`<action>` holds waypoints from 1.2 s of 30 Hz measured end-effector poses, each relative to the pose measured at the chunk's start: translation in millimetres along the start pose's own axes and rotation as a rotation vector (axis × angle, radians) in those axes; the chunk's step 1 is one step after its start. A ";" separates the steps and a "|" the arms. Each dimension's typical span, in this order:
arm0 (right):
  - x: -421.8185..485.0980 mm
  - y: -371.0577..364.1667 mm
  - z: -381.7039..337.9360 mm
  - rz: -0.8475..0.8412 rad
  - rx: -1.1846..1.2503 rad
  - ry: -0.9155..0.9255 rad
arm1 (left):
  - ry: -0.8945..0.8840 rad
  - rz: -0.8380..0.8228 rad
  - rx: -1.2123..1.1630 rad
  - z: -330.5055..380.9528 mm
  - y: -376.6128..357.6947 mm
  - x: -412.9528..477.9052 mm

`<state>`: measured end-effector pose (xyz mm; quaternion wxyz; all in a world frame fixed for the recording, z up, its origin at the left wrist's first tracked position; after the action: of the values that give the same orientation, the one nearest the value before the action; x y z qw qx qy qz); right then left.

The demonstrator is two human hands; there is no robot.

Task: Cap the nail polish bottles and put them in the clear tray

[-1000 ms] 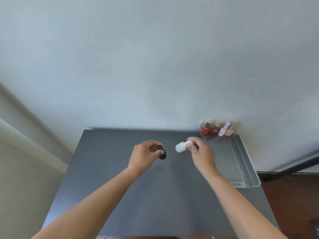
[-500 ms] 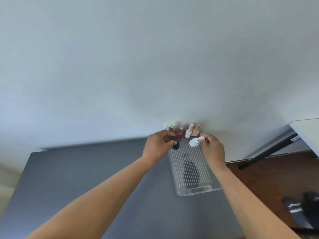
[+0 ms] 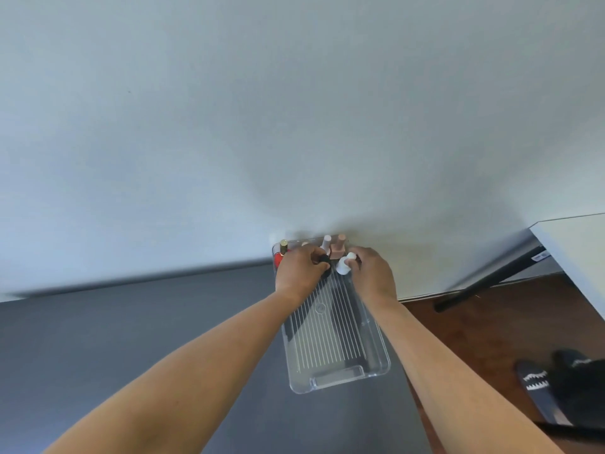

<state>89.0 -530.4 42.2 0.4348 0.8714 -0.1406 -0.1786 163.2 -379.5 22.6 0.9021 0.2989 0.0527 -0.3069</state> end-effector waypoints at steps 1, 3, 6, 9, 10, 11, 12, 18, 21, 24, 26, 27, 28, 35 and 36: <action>2.5 -1.1 0.0 -0.008 -0.003 0.008 | 0.006 0.005 0.005 0.2 -2.6 2.9; 6.8 -3.9 1.1 -0.027 -0.013 0.016 | 0.013 0.008 0.032 0.4 -7.7 7.2; 12.0 -8.0 4.8 -0.053 -0.035 0.023 | 0.024 0.019 0.075 -0.1 -12.6 9.7; 14.2 -8.3 4.5 -0.049 -0.052 0.038 | 0.022 0.037 0.090 -1.3 -12.9 10.1; 15.0 -8.3 4.1 -0.046 -0.062 0.046 | 0.021 0.040 0.096 -1.1 -12.6 10.4; 15.6 -8.2 3.2 -0.045 -0.073 0.054 | 0.024 0.041 0.096 -0.9 -12.3 11.0; 16.3 -8.5 2.7 -0.041 -0.079 0.064 | 0.028 0.042 0.090 -1.1 -12.1 11.6; 19.3 -7.8 -1.0 -0.037 -0.079 0.090 | 0.044 0.040 0.076 -0.4 -12.2 13.7; 18.6 -8.4 -0.5 -0.046 -0.076 0.091 | 0.048 0.032 0.072 -0.6 -14.2 12.9; 18.6 -9.5 -0.8 -0.051 -0.090 0.095 | 0.049 0.022 0.064 -0.8 -14.0 11.8; 17.8 -9.5 -1.8 -0.056 -0.092 0.091 | 0.046 0.002 0.053 -0.4 -14.6 10.6; 17.1 -8.9 -2.3 -0.060 -0.093 0.086 | 0.047 -0.007 0.049 -0.3 -15.0 9.4; 17.4 -8.7 -2.2 -0.054 -0.090 0.090 | 0.046 -0.011 0.047 -0.5 -14.5 7.9; 8.0 -7.5 -0.8 -0.051 -0.057 0.050 | 0.013 0.026 0.013 -3.3 5.5 -15.1; 5.4 -6.7 0.1 -0.029 -0.049 0.052 | 0.007 0.043 0.001 -4.8 11.7 -20.5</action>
<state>94.4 -528.7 35.7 0.4570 0.8667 -0.1120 -0.1658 154.1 -358.6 30.3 0.9081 0.3013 0.0492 -0.2866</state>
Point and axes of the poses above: each hand's wrist, its own x-axis towards the middle knuckle, its own y-axis out of the back of the hand, z = x × y, the point moved 10 cm from there along x, towards the middle knuckle, and after that the axes turned 11 degrees about -z, right-handed, at the moved point
